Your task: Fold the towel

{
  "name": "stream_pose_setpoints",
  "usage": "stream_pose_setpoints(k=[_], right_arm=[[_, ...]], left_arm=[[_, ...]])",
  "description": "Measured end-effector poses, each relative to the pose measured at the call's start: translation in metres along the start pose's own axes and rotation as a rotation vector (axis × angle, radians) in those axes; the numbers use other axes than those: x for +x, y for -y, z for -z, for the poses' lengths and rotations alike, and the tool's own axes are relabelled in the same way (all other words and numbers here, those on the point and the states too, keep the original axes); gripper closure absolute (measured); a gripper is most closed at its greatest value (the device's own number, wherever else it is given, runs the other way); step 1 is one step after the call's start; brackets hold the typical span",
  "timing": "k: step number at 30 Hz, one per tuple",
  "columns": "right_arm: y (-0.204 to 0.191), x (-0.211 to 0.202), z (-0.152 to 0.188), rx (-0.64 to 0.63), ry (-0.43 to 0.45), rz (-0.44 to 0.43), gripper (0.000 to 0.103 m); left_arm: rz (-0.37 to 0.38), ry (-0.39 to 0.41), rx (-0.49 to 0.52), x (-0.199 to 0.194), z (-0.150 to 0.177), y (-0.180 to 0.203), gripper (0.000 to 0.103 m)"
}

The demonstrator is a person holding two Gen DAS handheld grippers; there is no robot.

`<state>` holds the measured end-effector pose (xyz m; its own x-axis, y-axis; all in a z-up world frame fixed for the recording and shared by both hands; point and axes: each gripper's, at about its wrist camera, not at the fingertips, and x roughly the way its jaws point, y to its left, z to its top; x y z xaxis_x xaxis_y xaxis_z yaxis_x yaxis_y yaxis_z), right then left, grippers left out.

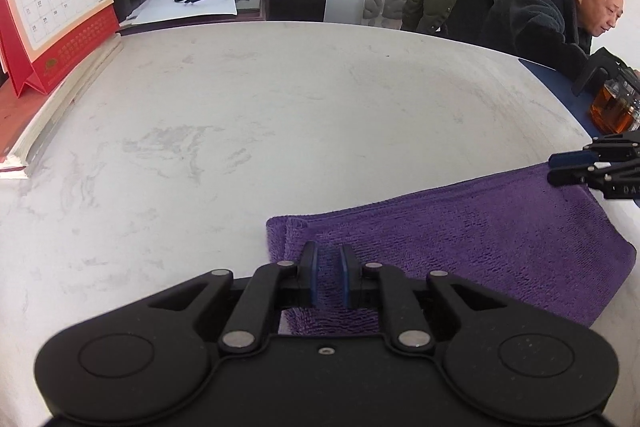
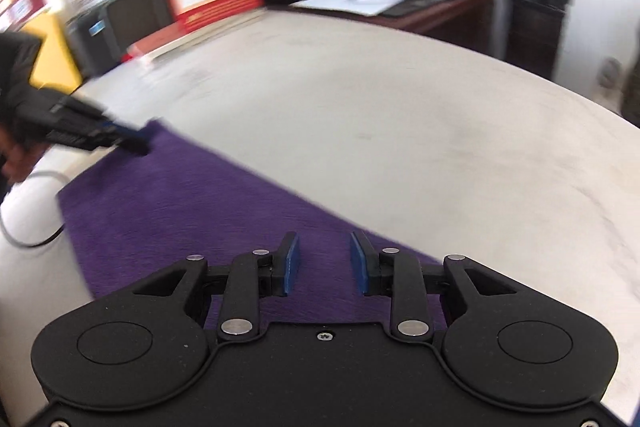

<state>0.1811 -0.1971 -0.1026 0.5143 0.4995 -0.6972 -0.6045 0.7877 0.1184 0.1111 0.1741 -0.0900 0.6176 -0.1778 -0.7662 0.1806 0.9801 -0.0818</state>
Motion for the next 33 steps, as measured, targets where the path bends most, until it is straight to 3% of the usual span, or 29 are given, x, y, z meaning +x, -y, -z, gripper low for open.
stream_pose_setpoints(k=[4, 9, 12, 16, 21, 24, 27, 31, 33], right_arm=[[0.018, -0.022, 0.005, 0.094, 0.053, 0.048, 0.073], [-0.041, -0.042, 0.021, 0.034, 0.074, -0.136, 0.073], [-0.074, -0.040, 0.044, 0.007, 0.036, -0.186, 0.073], [-0.058, -0.059, 0.075, 0.091, 0.029, -0.118, 0.073], [-0.016, -0.094, 0.091, 0.175, 0.000, 0.090, 0.072], [-0.018, -0.105, 0.081, 0.178, 0.077, 0.087, 0.072], [-0.043, -0.082, 0.060, 0.117, 0.104, 0.024, 0.068], [-0.069, -0.033, 0.043, 0.019, 0.033, 0.027, 0.068], [-0.066, -0.022, 0.041, 0.013, 0.041, 0.034, 0.064]], left_arm=[[-0.021, -0.013, 0.029, -0.009, -0.002, 0.009, 0.092], [0.077, -0.038, 0.039, -0.024, 0.015, 0.026, 0.090], [0.063, -0.038, 0.014, -0.025, 0.032, 0.025, 0.090], [0.086, -0.014, -0.068, -0.030, 0.041, 0.007, 0.090], [0.043, -0.020, -0.044, -0.035, 0.035, 0.008, 0.090], [0.049, 0.025, -0.026, -0.039, 0.027, 0.017, 0.090], [0.042, 0.014, 0.017, -0.022, 0.016, 0.028, 0.089], [0.035, 0.026, 0.053, 0.004, 0.005, 0.030, 0.089], [0.050, 0.031, 0.064, 0.014, -0.006, 0.028, 0.089]])
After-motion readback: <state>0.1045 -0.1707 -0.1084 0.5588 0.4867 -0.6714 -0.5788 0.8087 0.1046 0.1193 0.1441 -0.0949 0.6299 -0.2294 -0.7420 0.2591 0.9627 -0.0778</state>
